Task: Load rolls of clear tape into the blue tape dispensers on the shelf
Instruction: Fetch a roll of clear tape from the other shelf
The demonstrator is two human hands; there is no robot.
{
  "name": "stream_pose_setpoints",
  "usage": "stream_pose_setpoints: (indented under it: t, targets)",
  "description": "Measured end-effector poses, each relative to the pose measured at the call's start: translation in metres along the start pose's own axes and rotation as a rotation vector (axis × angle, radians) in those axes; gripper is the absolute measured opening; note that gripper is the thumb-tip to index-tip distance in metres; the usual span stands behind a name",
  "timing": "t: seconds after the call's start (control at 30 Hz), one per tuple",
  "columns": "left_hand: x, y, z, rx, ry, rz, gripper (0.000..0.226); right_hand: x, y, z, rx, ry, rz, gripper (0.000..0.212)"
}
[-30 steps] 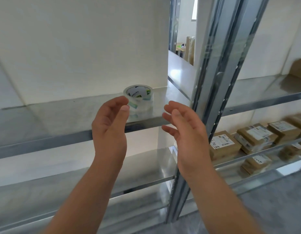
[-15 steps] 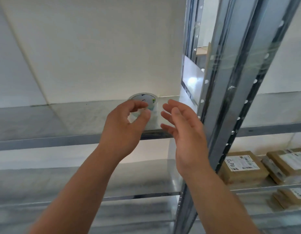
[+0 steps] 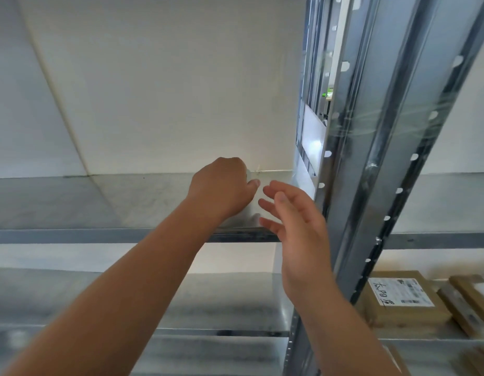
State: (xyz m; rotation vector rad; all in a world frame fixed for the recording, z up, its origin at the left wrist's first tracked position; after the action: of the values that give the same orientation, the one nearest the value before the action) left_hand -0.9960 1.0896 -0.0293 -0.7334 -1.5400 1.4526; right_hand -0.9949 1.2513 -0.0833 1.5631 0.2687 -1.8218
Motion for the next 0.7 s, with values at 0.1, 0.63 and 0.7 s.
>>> stream_pose_setpoints:
  t: [0.1,0.63,0.7]
  targets:
    - [-0.001,0.003,0.005,-0.021,-0.008,0.002,0.044,0.007,-0.002,0.004,0.006,0.041,0.013,0.019]
    - [-0.038,0.003,-0.046,0.172,-0.036,-1.436,0.046,0.004,0.007,0.028,-0.140,0.063,0.173,0.027]
    - [-0.032,0.007,-0.059,0.198,-0.029,-1.489,0.048,-0.002,0.017,0.031,-0.217,0.041,0.164,0.033]
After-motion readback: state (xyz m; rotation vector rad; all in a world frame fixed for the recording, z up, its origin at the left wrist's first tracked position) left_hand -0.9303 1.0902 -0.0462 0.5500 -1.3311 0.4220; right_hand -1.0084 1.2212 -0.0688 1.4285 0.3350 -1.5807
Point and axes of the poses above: each hand's wrist, its own z-axis towards the middle knuckle, its own y-axis out of the palm, x = y × z, the point moved 8 cm from there along z, towards the middle knuckle, and after that the axes turned 13 degrees about -x, right-handed, at the moved point
